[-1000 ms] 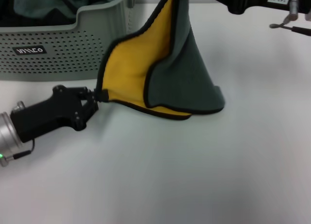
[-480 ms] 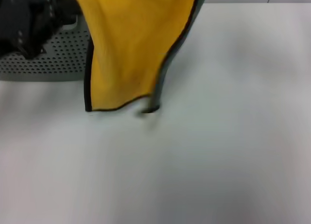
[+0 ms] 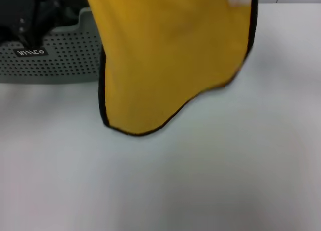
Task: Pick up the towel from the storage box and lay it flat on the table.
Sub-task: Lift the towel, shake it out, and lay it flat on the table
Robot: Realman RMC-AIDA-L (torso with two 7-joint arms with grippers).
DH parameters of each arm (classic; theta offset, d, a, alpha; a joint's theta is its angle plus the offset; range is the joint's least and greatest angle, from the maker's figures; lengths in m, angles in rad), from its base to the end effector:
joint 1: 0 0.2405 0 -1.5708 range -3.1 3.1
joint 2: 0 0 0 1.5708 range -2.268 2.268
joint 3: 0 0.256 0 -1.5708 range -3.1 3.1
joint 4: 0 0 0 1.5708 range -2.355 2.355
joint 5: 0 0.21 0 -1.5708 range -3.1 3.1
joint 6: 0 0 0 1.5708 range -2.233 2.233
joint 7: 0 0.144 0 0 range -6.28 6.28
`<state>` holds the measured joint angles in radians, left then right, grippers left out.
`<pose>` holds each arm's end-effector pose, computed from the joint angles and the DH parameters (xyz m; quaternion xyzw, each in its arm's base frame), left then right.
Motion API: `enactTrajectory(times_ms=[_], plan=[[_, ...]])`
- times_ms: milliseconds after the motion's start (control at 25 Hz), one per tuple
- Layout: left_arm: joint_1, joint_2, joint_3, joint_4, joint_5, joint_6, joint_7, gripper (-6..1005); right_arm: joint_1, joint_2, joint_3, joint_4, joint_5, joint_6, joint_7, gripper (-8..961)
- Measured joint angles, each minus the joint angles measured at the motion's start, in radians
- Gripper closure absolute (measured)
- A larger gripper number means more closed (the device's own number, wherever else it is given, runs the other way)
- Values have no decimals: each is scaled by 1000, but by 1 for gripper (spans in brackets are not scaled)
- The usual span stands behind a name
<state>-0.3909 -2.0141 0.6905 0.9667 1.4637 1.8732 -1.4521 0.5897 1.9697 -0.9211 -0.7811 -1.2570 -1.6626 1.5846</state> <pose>-0.2175 0.3041 0.1181 -0.8837 -0.0549 -0.4306 0.1751 0.1562 0.3667 0.0936 -0.8579 0.1183 0.4895 0.1020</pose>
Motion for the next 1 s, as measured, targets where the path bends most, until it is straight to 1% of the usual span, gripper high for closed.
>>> enactTrajectory(times_ms=[160,280,360,480,560,680,880,1000], plan=[[-7,2,3,-22,161,3,9,982,-40,7,-11,58,-61,-74,-19,886],[-1,13,4,-33,275,38,40,982,-100,16,-10,71,-86,-161,-56,885],[5,23,5,-35,312,87,55,982,-135,17,-4,66,-83,-214,-66,884],[4,42,6,-25,316,144,39,981,-166,16,5,57,-52,-237,-65,883],[-8,51,6,-13,314,150,15,981,-166,13,9,59,-47,-233,-65,883],[-42,52,-2,-10,315,132,-2,980,-141,5,14,68,-54,-176,-85,882],[-106,42,-6,-34,318,-4,-4,980,-91,-8,13,70,-87,-92,-130,880],[-139,44,-10,-57,287,-40,-5,979,-72,-16,13,62,-89,-80,-143,879]])
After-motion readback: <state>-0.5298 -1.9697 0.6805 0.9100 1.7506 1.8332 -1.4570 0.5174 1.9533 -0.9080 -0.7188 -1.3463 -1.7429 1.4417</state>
